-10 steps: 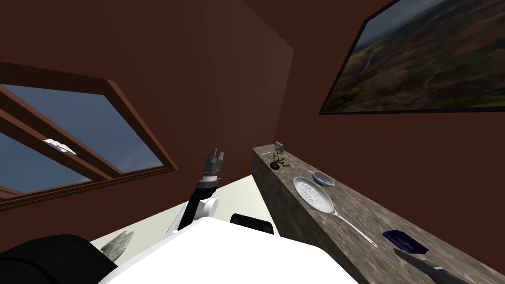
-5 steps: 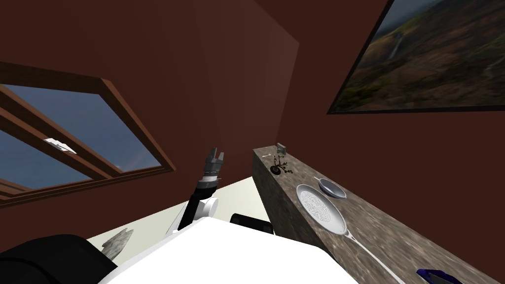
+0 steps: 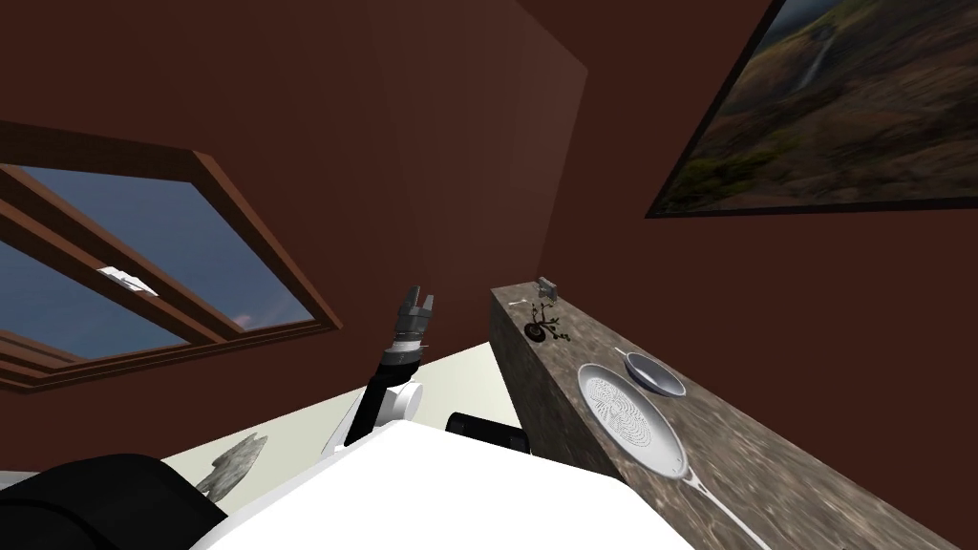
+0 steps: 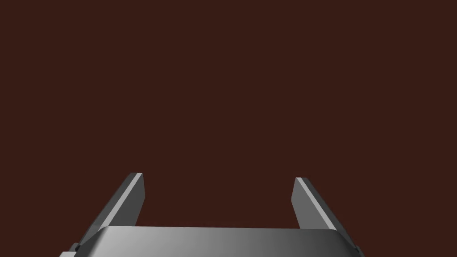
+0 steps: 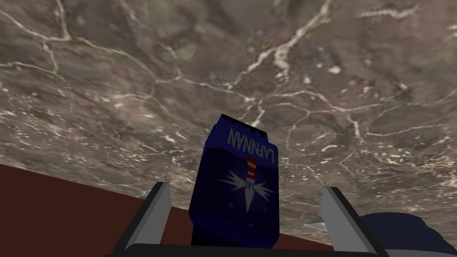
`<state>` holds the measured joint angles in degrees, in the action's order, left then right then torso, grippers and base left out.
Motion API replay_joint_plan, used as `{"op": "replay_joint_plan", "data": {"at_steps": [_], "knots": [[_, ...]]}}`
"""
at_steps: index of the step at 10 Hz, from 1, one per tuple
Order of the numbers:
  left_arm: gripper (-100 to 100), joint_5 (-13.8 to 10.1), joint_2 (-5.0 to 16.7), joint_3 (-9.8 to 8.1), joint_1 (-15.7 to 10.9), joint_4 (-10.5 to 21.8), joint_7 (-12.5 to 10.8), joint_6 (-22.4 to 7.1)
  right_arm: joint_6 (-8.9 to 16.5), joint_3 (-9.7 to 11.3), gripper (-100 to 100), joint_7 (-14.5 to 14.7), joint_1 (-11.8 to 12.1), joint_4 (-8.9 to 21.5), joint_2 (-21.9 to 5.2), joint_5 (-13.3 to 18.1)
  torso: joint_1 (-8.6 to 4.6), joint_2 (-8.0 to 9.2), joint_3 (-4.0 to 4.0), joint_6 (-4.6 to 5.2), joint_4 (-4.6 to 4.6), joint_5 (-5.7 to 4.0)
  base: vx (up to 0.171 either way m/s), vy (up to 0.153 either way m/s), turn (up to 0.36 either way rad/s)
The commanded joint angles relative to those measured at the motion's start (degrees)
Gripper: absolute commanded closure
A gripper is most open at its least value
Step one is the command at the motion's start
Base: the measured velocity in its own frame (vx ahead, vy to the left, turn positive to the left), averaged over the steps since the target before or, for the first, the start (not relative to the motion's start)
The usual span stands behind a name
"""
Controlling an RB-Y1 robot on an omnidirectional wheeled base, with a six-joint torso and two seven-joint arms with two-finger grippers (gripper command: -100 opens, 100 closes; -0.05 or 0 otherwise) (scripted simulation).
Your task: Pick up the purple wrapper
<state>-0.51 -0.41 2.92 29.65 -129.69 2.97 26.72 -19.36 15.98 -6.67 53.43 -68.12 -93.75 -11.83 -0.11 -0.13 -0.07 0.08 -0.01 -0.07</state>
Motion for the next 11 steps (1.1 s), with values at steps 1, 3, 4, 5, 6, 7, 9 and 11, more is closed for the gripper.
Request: {"op": "replay_joint_plan", "data": {"at_steps": [1, 3, 4, 5, 6, 7, 9, 11], "knots": [[0, 0.00, 0.00, 0.00, 0.00, 0.00, 0.00, 0.00, 0.00, 0.00, -100, 0.00, 0.00, 0.00, 0.00, 0.00, 0.00, 0.00, 0.00, 0.00, 0.00, 0.00, 0.018, -0.015, 0.014], [0, 0.00, 0.00, 0.00, 0.00, 0.00, 0.00, 0.00, 0.09, -0.01, 100, 0.10, 0.02, 0.08, 0.10, 0.03, 0.14, 0.09, 0.05, -0.02, 0.03, 0.01, 0.000, 0.000, 0.000], [0, 0.00, 0.00, 0.00, 0.00, 0.00, 0.00, 0.00, 0.01, -0.02, 100, 0.10, 0.00, 0.02, 0.11, 0.03, 0.11, 0.08, 0.04, -0.02, 0.01, 0.00, 0.000, 0.000, 0.000], [0, 0.00, 0.00, 0.00, 0.00, 0.00, 0.00, 0.00, 0.02, -0.02, 100, 0.10, 0.01, 0.03, 0.10, 0.03, 0.09, 0.08, 0.04, -0.02, 0.01, -0.01, 0.000, 0.000, 0.000], [0, 0.00, 0.00, 0.00, 0.00, 0.00, 0.00, 0.00, 0.04, -0.01, 100, 0.10, 0.01, 0.03, 0.10, 0.03, 0.08, 0.08, 0.04, -0.03, 0.02, -0.02, 0.000, 0.000, 0.000], [0, 0.00, 0.00, 0.00, 0.00, 0.00, 0.00, 0.00, 0.04, -0.01, 0, 0.10, 0.01, 0.04, 0.10, 0.03, 0.07, 0.08, 0.04, -0.03, 0.02, -0.02, 0.000, 0.000, 0.000], [0, 0.00, 0.00, 0.00, 0.00, 0.00, 0.00, 0.00, -0.22, -1.49, 100, -0.38, 2.11, -1.26, -2.79, -1.52, 0.15, 0.14, 0.08, 0.01, 0.03, 0.02, -0.027, 0.025, -0.090], [0, 0.00, -0.01, 0.00, -0.01, 0.00, 0.00, 0.00, -0.14, -1.12, 100, -0.64, 1.70, -1.29, -3.11, -1.43, 0.26, 0.26, 0.15, 0.02, 0.06, 0.05, -0.031, 0.026, -0.039]]}}
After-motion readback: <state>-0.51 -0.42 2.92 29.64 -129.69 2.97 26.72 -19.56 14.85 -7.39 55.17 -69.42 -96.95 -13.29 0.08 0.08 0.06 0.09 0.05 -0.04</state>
